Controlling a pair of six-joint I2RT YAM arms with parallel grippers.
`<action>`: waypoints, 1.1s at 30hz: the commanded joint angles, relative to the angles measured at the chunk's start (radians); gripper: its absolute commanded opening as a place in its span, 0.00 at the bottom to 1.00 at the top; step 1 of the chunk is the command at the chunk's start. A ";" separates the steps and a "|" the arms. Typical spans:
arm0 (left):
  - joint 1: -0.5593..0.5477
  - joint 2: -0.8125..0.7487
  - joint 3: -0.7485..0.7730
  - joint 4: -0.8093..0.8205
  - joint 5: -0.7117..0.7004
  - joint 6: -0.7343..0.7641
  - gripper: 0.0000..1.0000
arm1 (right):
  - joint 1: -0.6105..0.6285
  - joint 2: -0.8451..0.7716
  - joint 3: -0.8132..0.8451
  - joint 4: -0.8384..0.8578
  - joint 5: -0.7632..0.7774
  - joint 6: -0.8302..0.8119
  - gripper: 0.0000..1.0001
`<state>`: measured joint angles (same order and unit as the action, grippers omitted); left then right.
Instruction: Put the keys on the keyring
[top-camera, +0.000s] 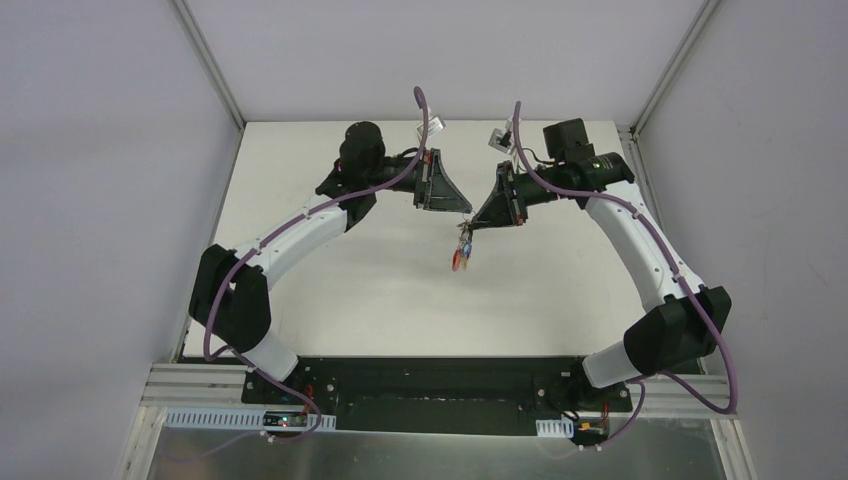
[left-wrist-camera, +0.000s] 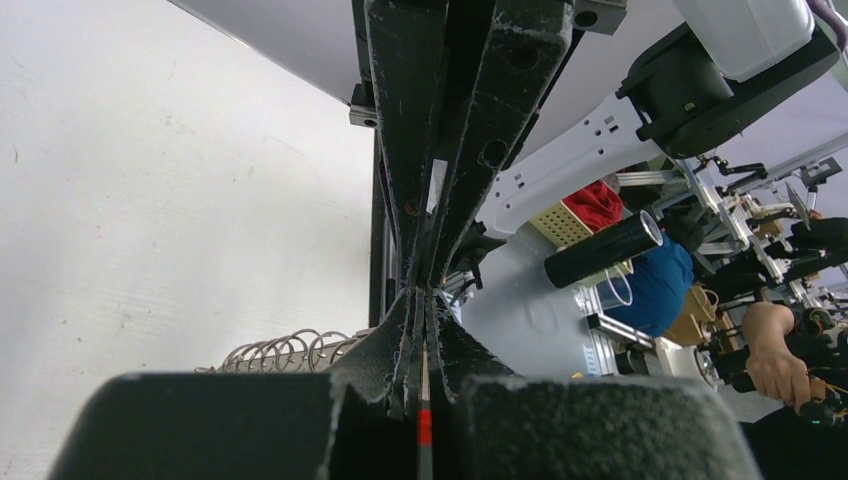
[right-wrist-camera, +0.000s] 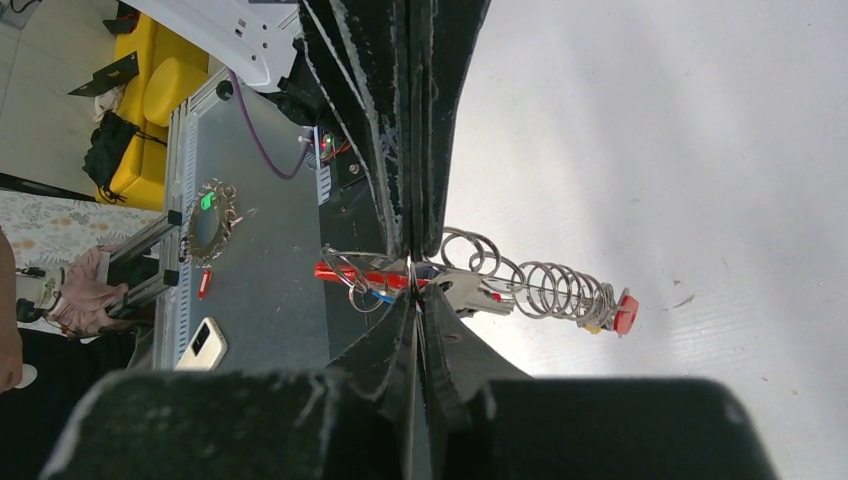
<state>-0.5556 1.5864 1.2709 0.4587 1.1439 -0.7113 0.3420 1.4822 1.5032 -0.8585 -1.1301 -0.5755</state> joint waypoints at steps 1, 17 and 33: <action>0.003 -0.011 -0.005 0.133 0.007 -0.051 0.00 | 0.016 -0.003 0.012 0.022 -0.014 0.008 0.11; 0.003 -0.020 -0.025 0.140 0.001 -0.058 0.00 | -0.022 -0.075 0.009 0.130 0.006 0.084 0.25; 0.005 -0.015 -0.021 0.152 -0.001 -0.070 0.00 | -0.020 -0.070 -0.064 0.204 -0.048 0.140 0.22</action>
<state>-0.5549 1.5864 1.2434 0.5312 1.1431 -0.7612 0.3241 1.4334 1.4357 -0.7059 -1.1248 -0.4595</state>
